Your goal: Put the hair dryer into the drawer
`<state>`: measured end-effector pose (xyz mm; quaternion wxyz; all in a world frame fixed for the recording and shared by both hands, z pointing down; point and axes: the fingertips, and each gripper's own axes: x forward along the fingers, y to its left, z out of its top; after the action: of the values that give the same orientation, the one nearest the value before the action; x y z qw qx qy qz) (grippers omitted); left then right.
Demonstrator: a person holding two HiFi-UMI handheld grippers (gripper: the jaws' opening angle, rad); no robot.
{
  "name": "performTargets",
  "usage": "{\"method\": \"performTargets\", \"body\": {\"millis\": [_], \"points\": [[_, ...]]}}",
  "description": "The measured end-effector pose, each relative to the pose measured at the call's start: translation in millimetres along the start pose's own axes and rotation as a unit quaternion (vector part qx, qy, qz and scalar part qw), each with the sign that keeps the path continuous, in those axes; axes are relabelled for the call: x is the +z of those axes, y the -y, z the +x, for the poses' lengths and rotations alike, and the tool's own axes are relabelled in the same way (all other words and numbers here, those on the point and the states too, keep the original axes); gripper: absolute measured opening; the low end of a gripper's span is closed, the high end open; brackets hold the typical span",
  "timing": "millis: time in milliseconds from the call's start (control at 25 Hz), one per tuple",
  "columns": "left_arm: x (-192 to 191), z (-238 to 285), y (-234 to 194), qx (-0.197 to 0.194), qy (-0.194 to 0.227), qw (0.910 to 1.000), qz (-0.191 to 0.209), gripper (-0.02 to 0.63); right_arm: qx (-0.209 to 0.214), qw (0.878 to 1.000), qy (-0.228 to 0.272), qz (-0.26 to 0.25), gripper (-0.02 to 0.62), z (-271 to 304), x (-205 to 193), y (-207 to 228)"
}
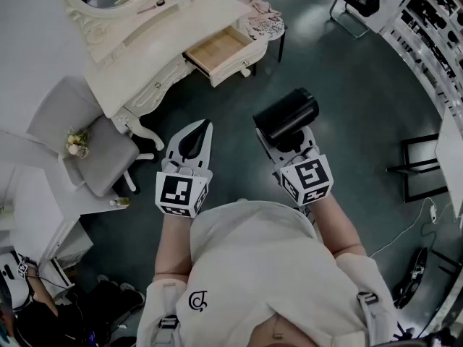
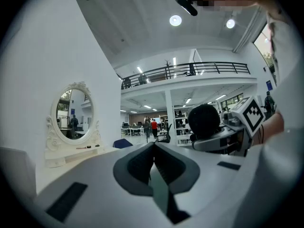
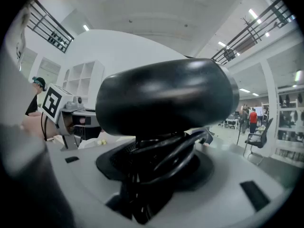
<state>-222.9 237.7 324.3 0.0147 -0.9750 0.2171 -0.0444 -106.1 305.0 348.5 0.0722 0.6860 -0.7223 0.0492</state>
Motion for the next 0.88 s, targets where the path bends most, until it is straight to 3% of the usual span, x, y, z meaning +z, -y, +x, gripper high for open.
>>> {"method": "performTargets", "body": {"millis": [640, 880], "points": [[-5.0, 24.0, -22.4, -0.011, 0.001, 0.9999, -0.013, 0.014, 0.004, 1.000, -0.013, 0.004, 0.229, 32.2, -2.3, 7.6], [-17.3, 49.5, -24.7, -0.002, -0.015, 0.9997, -0.022, 0.014, 0.009, 0.999, -0.026, 0.023, 0.231, 47.0, -18.7, 36.3]]}}
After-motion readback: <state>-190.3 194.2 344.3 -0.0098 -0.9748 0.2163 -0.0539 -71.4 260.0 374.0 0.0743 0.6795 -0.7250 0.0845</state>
